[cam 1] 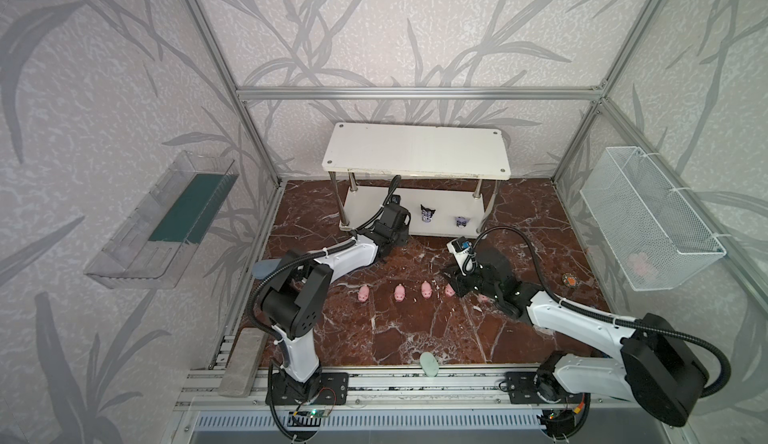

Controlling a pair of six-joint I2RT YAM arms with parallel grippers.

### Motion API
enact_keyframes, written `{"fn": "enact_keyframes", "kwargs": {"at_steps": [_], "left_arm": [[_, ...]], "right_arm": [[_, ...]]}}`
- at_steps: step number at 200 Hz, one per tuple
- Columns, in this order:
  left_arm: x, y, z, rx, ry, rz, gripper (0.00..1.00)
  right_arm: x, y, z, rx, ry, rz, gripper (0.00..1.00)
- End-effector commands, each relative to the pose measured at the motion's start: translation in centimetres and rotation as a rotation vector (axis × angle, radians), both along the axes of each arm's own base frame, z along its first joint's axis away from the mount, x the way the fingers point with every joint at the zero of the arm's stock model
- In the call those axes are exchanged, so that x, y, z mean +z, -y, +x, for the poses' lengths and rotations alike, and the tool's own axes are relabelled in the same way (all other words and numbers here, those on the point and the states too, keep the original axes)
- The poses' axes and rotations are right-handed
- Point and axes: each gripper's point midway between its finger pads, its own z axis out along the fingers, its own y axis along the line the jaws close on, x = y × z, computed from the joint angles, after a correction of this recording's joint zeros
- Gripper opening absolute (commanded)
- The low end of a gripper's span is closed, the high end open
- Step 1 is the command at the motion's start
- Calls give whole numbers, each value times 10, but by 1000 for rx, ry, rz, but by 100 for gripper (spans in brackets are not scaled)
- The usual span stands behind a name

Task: Place and organize the plastic toys onto the shelf
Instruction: 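Carry the held figure with the left gripper over the lower shelf, then lower the held figure toward the shelf surface near the other figures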

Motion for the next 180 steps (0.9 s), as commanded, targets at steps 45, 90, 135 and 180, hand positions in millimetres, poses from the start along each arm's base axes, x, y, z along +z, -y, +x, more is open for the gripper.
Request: {"fn": "enact_keyframes", "kwargs": {"at_steps": [45, 90, 135, 180], "left_arm": [[14, -1, 29, 26, 72, -17, 27], [12, 0, 37, 27, 62, -28, 27], [18, 1, 43, 19, 54, -55, 27], [14, 2, 49, 4, 45, -36, 27]], "right_arm": [[-4, -1, -2, 14, -1, 2, 30], [-5, -2, -2, 16, -4, 2, 30], [-6, -3, -3, 20, -10, 2, 30], [-7, -3, -3, 21, -12, 1, 29]]}}
